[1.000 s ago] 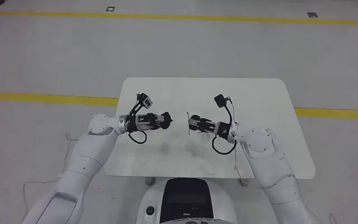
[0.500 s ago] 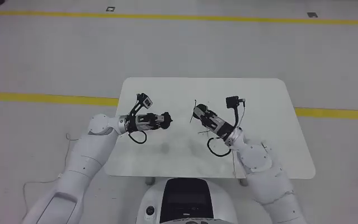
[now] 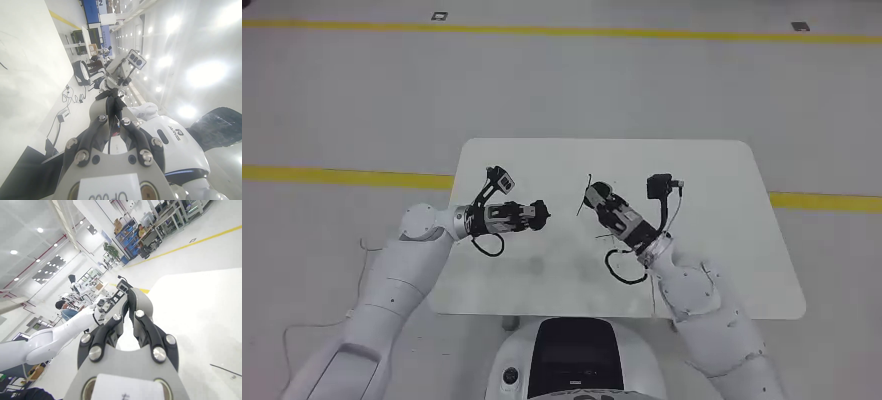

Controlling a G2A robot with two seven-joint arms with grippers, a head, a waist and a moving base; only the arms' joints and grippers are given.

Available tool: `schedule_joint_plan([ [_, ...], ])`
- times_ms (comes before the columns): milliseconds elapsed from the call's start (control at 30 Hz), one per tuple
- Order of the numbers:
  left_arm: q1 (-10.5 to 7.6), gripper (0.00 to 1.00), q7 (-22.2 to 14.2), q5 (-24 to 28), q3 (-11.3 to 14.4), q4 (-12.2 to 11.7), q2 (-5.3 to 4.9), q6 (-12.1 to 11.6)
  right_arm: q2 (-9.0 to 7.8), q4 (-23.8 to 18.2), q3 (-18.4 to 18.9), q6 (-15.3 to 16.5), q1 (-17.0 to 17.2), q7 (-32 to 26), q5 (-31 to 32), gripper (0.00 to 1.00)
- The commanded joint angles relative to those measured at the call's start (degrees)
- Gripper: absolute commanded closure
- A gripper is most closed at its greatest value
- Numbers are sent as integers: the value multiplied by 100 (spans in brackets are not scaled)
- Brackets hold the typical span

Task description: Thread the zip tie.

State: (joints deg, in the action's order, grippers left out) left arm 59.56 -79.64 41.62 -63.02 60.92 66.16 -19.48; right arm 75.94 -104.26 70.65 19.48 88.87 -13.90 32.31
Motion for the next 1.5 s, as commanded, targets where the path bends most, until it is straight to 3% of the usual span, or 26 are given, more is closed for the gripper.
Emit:
schedule_joint_plan([
  [0, 0, 100, 0, 0, 0, 0, 0, 0, 2, -94, -142, 0, 97, 473, 343, 100],
  [200, 0, 100, 0, 0, 0, 0, 0, 0, 8, 134, -524, 0, 221, 1553, 1222, 100],
  [433, 0, 100, 0, 0, 0, 0, 0, 0, 41, 284, -732, -51, 152, 2357, 1886, 100],
  [800, 0, 100, 0, 0, 0, 0, 0, 0, 40, 264, -726, -63, 134, 2412, 1989, 100],
  [1000, 0, 100, 0, 0, 0, 0, 0, 0, 73, 113, -989, -881, 178, 2777, 3090, 100],
  [1467, 0, 100, 0, 0, 0, 0, 0, 0, 146, 70, -1438, -1808, 249, 3452, 4260, 100],
])
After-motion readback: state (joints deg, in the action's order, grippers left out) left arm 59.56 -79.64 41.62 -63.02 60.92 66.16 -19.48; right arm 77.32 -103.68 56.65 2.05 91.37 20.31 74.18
